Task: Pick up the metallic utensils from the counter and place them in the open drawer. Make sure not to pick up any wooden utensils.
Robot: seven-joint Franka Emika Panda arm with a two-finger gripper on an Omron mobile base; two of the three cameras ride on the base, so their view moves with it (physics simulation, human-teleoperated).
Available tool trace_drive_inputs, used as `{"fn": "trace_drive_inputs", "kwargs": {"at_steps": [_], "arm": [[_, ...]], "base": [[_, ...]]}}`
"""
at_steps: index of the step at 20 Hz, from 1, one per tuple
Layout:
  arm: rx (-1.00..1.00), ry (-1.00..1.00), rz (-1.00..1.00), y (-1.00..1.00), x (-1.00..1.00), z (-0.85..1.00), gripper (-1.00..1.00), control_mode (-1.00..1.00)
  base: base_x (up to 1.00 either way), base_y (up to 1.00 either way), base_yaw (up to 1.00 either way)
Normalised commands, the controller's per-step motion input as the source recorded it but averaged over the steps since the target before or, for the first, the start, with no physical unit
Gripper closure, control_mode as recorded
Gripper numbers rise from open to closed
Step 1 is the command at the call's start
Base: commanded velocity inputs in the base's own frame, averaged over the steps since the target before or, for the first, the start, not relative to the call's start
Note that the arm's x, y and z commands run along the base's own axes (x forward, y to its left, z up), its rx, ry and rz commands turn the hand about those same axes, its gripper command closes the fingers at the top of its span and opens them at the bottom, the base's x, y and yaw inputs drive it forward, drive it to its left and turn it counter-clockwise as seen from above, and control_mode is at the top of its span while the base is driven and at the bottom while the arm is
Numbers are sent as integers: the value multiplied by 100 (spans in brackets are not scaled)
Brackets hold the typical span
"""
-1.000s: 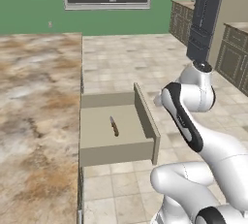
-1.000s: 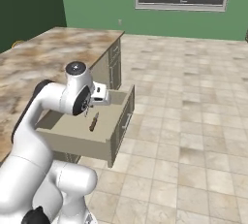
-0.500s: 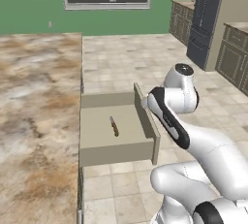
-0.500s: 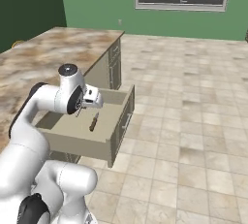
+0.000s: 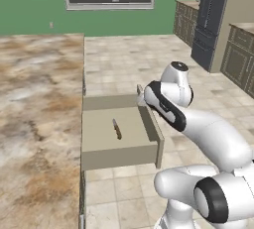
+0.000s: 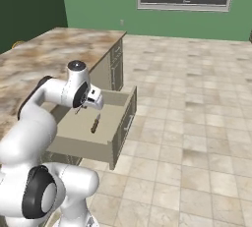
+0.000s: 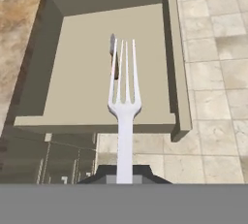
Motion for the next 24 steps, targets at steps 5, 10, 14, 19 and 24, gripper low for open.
{"fn": "trace_drive_inputs", "kwargs": {"at_steps": [5, 10, 14, 19, 24], "arm": [[-2, -1, 0, 5, 13, -46, 100, -100], [-4, -5, 0, 4, 15, -39, 100, -100], [-3, -2, 0, 10, 15, -22, 100, -100], [0, 0, 0, 14, 10, -8, 100, -100], [0, 0, 0, 16, 16, -11, 100, -100]], "base": [[0, 0, 0], [0, 0, 0], [0, 0, 0], [0, 0, 0], [0, 0, 0]]}}
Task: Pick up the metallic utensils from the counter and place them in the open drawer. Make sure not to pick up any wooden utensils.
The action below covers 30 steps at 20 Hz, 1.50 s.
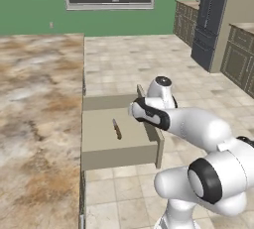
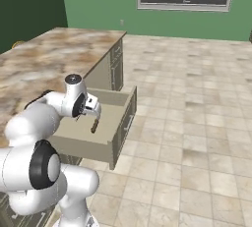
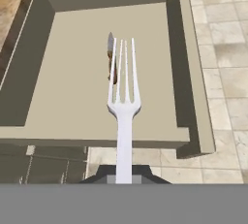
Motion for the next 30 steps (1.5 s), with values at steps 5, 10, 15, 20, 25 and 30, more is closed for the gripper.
{"fn": "trace_drive_inputs", "kwargs": {"at_steps": [5, 10, 15, 20, 25, 30], "arm": [[-2, 0, 0, 6, 33, -26, 100, -100], [-2, 0, 0, 1, 37, -25, 100, -100], [-1, 0, 0, 0, 34, -19, 100, -100], [-2, 0, 0, 1, 35, -22, 100, -100], [-2, 0, 0, 1, 34, -26, 100, -100], [-2, 0, 0, 0, 36, -27, 100, -100]], "base": [[0, 0, 0], [0, 0, 0], [0, 0, 0], [0, 0, 0], [0, 0, 0], [0, 0, 0]]}}
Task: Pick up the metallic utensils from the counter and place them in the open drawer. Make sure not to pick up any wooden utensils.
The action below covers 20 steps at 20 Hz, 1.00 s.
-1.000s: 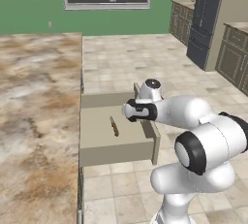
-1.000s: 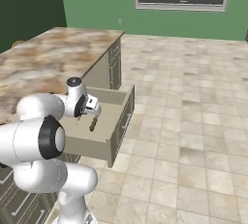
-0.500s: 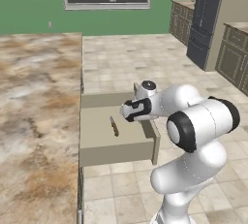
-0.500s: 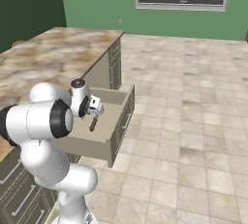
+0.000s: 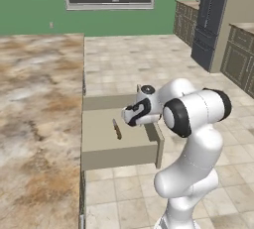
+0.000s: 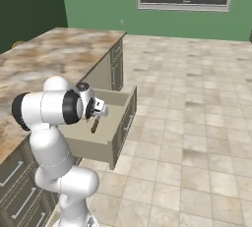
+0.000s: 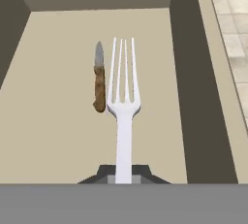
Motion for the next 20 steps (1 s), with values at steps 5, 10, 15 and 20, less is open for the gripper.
{"fn": "trace_drive_inputs", "kwargs": {"at_steps": [5, 10, 15, 20], "arm": [[-2, 0, 0, 0, 38, -32, 100, -100], [-2, 0, 0, 2, 39, -38, 100, -100], [-1, 0, 0, 8, 47, -35, 100, -100], [-1, 0, 0, 14, 52, -29, 100, -100]], "base": [[0, 0, 0], [0, 0, 0], [0, 0, 0], [0, 0, 0]]}}
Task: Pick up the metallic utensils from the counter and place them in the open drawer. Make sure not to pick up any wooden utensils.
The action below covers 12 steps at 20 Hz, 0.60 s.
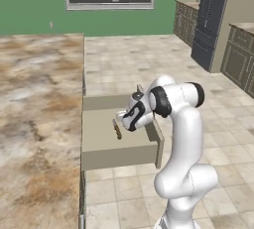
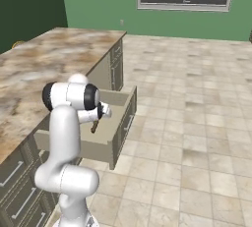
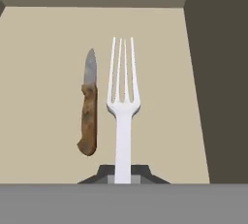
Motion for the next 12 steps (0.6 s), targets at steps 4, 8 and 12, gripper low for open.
{"fn": "trace_drive_inputs", "kwargs": {"at_steps": [4, 8, 12], "arm": [[0, 0, 0, 2, 53, -21, -100, -100], [0, 0, 0, 0, 49, -28, -100, -100], [0, 0, 0, 0, 41, -19, -100, -100]], "base": [[0, 0, 0], [0, 0, 0], [0, 0, 0]]}}
